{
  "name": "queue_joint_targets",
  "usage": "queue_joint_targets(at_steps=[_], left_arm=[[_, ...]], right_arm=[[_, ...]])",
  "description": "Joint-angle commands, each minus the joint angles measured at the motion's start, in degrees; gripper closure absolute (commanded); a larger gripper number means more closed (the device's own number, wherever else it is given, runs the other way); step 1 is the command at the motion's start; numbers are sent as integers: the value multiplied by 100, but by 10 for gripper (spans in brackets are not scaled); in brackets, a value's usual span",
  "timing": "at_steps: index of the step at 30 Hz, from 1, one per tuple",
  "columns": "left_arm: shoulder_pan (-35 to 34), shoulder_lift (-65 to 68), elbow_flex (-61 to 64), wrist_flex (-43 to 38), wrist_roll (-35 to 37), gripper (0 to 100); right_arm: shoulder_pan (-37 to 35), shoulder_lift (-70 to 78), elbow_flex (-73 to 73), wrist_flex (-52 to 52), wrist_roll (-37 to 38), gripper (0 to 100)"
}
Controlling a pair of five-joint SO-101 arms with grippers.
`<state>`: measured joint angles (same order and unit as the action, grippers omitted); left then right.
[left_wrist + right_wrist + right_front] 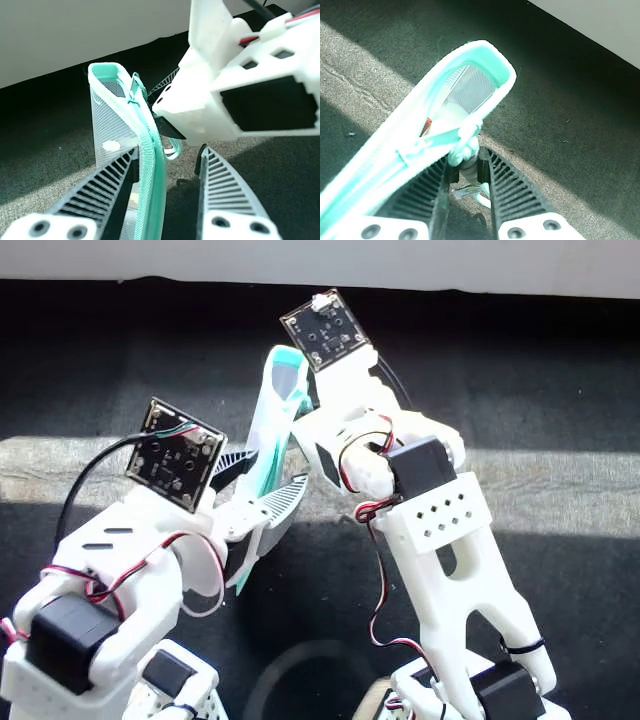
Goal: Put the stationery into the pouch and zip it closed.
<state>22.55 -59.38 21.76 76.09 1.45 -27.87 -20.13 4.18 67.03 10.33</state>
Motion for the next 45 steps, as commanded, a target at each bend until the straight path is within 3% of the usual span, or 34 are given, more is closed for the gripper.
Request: queue_joint_targets(at_steps=[1, 4, 9, 19, 25, 33, 39, 42, 45], left_arm=[[-303, 242, 57, -492, 53, 794], [-356, 365, 57, -668, 35, 793], [-409, 488, 110, -642, -589, 794], [-752, 523, 127, -1002, -633, 797], [-725, 532, 171, -1073, -738, 918], [-734, 514, 848, -1785, -1160, 916], [-725, 514, 848, -1890, -1152, 817], [-725, 514, 884, -1855, -1152, 863], [-716, 514, 892, -1723, -1363, 973]], right_arm=[[-92, 4, 31, 92, -18, 993], [-92, 4, 31, 92, -18, 993], [-92, -4, 31, 92, -18, 993], [-92, -4, 31, 92, -18, 993], [-92, -4, 31, 92, -18, 993], [-92, -4, 22, 92, -18, 993], [-92, -4, 22, 92, -18, 993], [-75, -4, 4, 92, -18, 993], [48, -4, -127, 84, 9, 993]])
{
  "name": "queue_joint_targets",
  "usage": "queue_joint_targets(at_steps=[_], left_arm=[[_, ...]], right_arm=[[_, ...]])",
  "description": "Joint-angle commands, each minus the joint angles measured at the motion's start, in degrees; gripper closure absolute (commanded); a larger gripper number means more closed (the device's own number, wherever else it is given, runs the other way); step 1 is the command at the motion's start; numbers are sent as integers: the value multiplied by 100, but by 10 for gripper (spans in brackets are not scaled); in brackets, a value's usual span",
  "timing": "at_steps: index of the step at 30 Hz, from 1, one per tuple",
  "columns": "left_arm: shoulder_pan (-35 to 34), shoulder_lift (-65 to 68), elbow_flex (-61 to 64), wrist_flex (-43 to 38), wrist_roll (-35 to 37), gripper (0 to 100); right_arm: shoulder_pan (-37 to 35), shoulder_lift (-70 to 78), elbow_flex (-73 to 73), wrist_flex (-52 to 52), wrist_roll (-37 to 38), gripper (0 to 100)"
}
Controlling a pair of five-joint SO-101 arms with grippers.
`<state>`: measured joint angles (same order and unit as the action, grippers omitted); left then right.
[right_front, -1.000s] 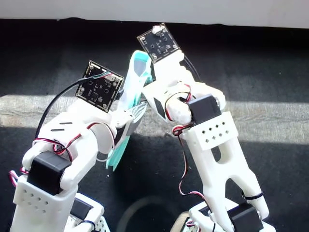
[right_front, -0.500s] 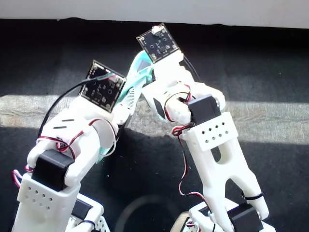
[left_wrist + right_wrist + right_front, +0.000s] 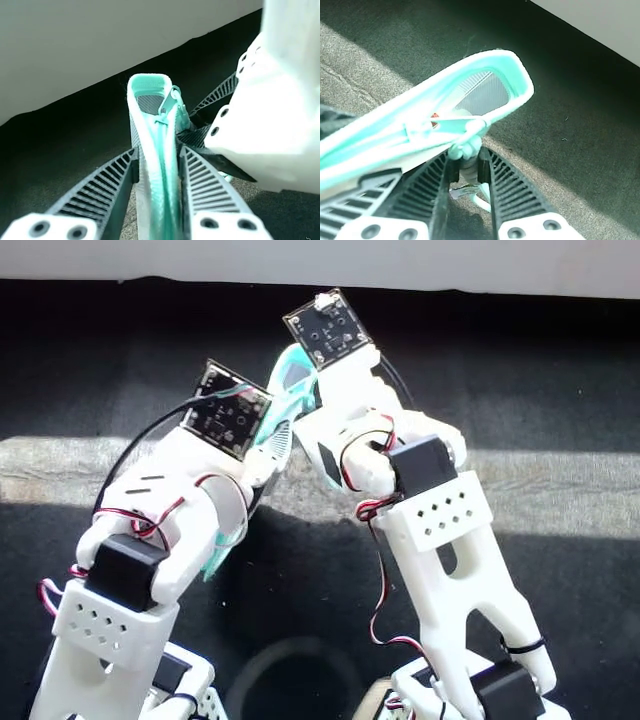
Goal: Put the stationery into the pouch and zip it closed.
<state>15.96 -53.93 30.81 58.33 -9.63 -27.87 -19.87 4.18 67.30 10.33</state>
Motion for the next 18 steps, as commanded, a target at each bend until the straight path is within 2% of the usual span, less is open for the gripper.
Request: queue_joint_targets(at_steps=[1, 6, 10, 14, 18], left_arm=[[-57, -40, -13, 237, -501, 986], [-57, -92, -48, 1099, -633, 990], [-75, -215, -40, 1521, -633, 990], [-84, -796, -13, 1837, -651, 990], [-75, -1244, 136, 2119, -651, 990]], right_arm=[[180, -31, -295, 66, 9, 993], [796, 13, -1446, 66, 18, 993], [1024, 40, -2114, 40, 26, 993], [1051, 180, -1789, 22, 448, 993], [1314, 822, -1578, -154, 536, 993]])
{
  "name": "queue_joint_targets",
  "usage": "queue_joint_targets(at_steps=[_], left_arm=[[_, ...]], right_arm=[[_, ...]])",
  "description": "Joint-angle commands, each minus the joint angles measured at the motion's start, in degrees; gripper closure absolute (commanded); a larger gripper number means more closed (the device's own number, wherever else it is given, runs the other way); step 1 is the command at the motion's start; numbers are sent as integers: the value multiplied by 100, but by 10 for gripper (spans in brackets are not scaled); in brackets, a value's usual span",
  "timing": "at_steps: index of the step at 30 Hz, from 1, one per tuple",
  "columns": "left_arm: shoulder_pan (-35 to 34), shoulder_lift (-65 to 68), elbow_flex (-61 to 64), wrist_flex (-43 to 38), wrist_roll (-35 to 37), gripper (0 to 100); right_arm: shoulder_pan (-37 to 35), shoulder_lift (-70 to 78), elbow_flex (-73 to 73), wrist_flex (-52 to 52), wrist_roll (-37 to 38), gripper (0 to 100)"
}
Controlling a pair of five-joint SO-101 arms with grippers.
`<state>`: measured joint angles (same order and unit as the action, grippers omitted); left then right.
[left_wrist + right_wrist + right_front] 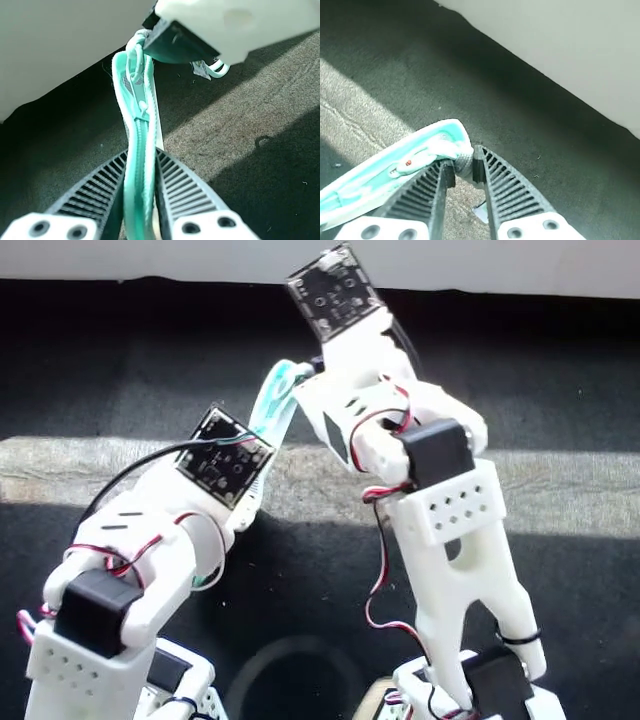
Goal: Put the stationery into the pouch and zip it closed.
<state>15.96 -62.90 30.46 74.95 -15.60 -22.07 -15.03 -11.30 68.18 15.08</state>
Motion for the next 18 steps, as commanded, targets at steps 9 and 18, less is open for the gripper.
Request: queue_joint_targets(at_steps=[9, 18], left_arm=[[-101, -1200, 1077, 475, -62, 990], [-101, -1481, 1112, 888, -70, 990]], right_arm=[[1376, 1596, -57, -989, 202, 993], [1789, 1815, -13, -1305, 316, 993]])
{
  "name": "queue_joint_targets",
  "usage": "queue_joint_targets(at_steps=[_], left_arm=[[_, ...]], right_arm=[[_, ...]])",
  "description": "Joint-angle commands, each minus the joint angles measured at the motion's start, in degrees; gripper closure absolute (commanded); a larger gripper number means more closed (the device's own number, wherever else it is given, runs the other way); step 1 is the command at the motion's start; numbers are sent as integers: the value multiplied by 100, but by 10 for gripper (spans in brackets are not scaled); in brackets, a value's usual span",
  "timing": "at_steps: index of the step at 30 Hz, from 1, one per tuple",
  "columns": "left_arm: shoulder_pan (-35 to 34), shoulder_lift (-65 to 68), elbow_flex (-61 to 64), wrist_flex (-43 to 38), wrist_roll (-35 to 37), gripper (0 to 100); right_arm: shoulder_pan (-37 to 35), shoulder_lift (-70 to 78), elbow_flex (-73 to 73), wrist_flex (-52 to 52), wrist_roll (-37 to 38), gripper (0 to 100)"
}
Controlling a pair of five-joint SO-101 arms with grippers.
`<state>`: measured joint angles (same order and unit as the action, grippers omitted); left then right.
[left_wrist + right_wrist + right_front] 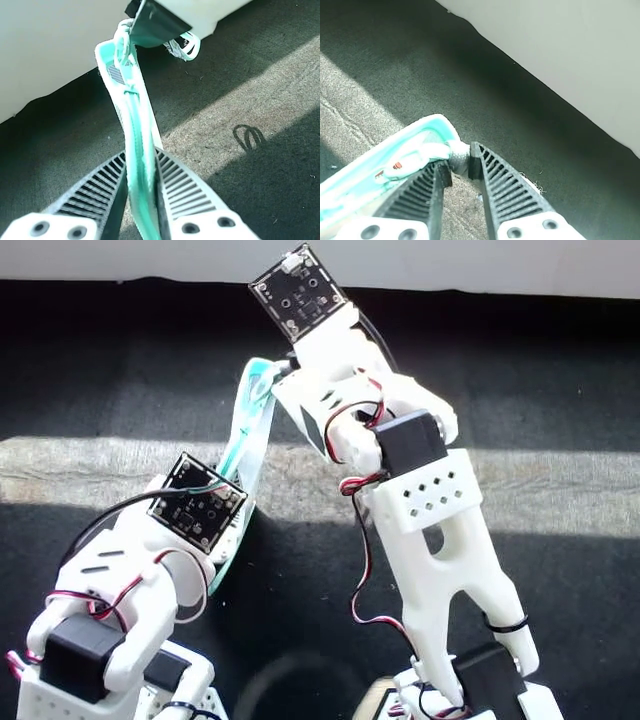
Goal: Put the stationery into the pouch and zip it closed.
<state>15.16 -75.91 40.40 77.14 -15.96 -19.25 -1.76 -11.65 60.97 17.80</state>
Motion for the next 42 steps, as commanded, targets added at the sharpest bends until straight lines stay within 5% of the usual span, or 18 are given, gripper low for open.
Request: queue_joint_targets(at_steps=[1, 23, 37, 42], left_arm=[[-22, -180, 101, 651, -35, 990], [-505, -189, 75, 615, -343, 990], [-541, -189, -295, 668, -343, 990], [-541, -189, -295, 624, -343, 990]], right_arm=[[1508, 497, 31, -681, 44, 993], [2396, 2264, -286, -1473, 475, 993], [2598, 3521, -1982, -822, 677, 993], [2659, 3310, -2448, 127, 1046, 993]])
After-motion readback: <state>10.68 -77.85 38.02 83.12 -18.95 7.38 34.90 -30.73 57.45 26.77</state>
